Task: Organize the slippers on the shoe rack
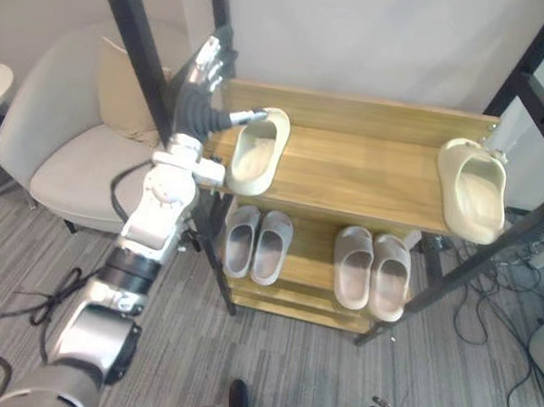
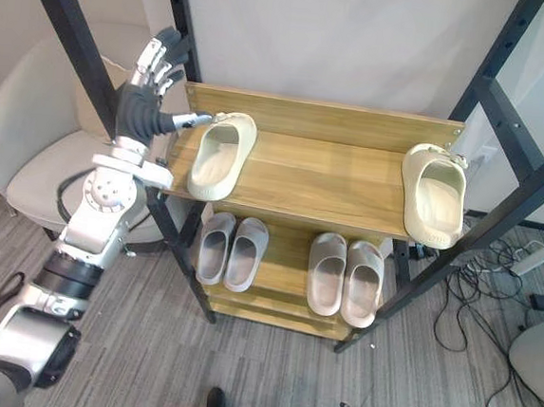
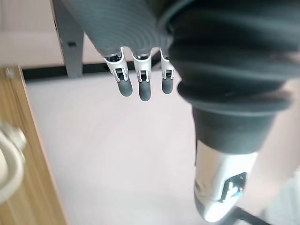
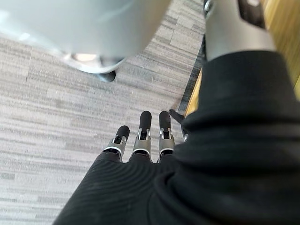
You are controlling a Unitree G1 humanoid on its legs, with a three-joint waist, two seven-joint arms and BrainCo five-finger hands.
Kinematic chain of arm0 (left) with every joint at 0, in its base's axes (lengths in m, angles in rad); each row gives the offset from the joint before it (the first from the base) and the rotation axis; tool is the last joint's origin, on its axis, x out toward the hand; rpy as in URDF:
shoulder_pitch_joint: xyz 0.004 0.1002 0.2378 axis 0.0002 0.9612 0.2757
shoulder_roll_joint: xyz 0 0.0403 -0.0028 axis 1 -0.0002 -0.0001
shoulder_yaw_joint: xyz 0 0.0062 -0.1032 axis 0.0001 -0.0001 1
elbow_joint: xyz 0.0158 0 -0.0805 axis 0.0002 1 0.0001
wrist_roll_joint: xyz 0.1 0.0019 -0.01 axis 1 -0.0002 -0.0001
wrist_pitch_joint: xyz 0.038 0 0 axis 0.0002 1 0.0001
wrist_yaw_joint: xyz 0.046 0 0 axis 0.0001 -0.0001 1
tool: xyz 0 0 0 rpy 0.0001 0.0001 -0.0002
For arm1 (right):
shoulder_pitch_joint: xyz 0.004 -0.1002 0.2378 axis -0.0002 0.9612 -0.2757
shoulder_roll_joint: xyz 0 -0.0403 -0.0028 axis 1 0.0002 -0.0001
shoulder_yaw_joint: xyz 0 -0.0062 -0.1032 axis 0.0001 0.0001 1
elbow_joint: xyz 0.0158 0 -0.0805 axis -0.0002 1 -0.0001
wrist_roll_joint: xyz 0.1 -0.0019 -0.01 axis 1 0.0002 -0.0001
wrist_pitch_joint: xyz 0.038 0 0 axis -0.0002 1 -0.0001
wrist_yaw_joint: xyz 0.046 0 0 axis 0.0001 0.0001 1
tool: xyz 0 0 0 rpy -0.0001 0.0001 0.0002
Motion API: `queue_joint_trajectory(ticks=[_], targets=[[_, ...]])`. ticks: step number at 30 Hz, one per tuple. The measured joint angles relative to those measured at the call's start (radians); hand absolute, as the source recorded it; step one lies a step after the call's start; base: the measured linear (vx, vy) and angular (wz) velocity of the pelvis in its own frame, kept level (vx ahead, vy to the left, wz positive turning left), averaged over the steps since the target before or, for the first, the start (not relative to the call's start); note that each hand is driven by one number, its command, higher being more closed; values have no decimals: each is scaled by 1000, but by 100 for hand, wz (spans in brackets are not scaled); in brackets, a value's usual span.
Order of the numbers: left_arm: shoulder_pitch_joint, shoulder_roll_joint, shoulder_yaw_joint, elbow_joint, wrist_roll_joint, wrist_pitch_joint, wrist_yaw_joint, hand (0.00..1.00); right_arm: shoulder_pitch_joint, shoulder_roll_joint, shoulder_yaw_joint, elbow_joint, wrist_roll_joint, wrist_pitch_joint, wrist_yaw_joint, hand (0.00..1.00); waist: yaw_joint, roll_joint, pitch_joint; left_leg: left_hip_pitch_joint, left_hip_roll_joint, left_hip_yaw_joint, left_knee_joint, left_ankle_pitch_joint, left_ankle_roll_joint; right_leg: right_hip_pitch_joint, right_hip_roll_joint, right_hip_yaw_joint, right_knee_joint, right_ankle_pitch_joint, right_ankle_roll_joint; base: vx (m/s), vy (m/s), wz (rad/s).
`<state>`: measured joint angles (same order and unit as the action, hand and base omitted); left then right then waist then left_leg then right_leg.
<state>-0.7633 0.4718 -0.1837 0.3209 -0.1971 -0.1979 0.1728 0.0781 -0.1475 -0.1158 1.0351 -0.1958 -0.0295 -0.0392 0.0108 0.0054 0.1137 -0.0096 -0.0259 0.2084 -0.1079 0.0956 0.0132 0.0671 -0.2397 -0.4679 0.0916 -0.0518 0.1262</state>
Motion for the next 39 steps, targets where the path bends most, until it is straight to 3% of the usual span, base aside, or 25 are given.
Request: queue_joint_trajectory(ticks=[3, 8, 19, 30, 39], targets=[[-64, 61, -4, 57, 3, 12, -3, 0, -2, -1, 0, 0, 0, 0, -3, 0, -7, 1, 0, -22, 2, 5, 4, 1, 0, -20, 6, 8, -15, 13, -3, 5, -13, -9], [-103, 97, -12, 105, 40, 19, -4, 0, -10, -1, 0, 1, 0, 1, -8, 0, -14, 8, 1, -48, 6, 21, 4, 3, 0, -50, 13, 24, -29, 26, -7, 10, -11, -10], [-167, 121, -29, 239, 142, 55, -3, 0, -74, -12, 0, 0, 0, -2, -29, 0, -25, 58, 27, -112, 20, 31, 3, 26, 0, -124, 26, 44, -28, 48, -28, -26, -8, -5], [-229, 144, -34, 322, 238, 59, -2, 0, -94, -32, 2, -38, 1, -11, -51, 0, -28, 91, 92, -170, 42, 38, -2, 46, -24, -190, 43, 54, -30, 73, -49, -20, 2, -3], [-287, 156, -67, 416, 278, 81, -1, 0, -130, -28, 13, -43, 21, -23, -60, 0, -28, 104, 131, -224, 67, 37, -1, 65, -51, -250, 64, 58, -28, 82, -61, -17, -1, -2]])
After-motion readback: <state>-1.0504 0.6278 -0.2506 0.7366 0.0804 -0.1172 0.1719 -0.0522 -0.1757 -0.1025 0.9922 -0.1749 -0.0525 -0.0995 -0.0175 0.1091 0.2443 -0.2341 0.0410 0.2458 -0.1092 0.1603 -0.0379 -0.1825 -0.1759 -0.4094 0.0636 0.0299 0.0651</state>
